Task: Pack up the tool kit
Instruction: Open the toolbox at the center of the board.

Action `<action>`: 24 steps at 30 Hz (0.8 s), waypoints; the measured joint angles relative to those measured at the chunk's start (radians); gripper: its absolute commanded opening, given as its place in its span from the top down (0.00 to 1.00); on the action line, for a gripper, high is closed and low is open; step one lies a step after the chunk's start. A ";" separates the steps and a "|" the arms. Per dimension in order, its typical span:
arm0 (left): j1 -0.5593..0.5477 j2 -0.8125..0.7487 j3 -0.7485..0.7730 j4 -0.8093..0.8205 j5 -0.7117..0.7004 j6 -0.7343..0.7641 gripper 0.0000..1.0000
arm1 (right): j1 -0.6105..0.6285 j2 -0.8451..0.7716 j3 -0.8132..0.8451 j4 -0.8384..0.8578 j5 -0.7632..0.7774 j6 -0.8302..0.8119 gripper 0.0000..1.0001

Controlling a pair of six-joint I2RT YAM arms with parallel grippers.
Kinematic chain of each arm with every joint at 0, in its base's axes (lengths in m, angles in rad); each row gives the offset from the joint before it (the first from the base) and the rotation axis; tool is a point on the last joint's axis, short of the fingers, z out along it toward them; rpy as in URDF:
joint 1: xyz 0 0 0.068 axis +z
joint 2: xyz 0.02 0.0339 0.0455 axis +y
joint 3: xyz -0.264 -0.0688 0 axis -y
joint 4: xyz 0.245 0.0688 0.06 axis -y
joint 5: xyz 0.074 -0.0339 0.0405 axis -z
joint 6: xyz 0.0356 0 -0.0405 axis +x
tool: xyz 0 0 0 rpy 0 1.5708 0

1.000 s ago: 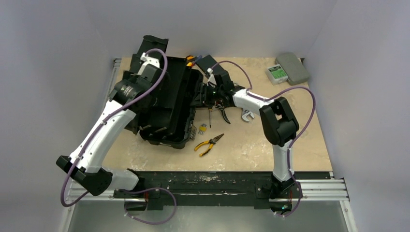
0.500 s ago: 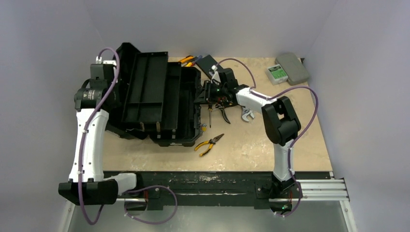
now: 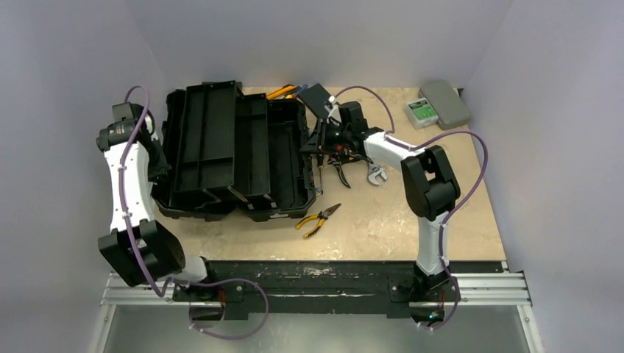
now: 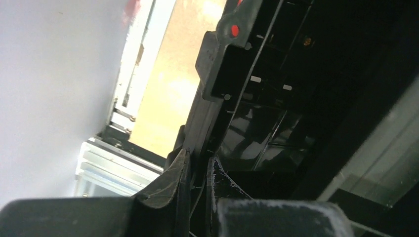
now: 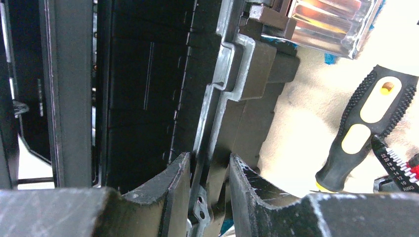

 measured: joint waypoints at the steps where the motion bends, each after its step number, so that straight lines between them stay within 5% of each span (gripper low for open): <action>1: 0.024 0.019 0.000 -0.002 0.027 -0.001 1.00 | 0.000 0.000 -0.004 0.006 -0.002 0.000 0.72; 15: 0.181 0.397 0.068 0.242 0.409 -0.175 1.00 | -0.024 -0.049 -0.097 0.127 0.050 0.052 0.76; 17: 0.190 0.425 0.076 0.263 0.449 -0.211 0.84 | -0.024 -0.049 -0.103 0.124 0.054 0.053 0.76; 19: 0.206 0.428 0.075 0.277 0.487 -0.234 0.58 | -0.026 -0.049 -0.106 0.125 0.054 0.054 0.76; 24: 0.206 0.413 0.073 0.307 0.507 -0.265 0.34 | -0.026 -0.049 -0.109 0.129 0.054 0.054 0.76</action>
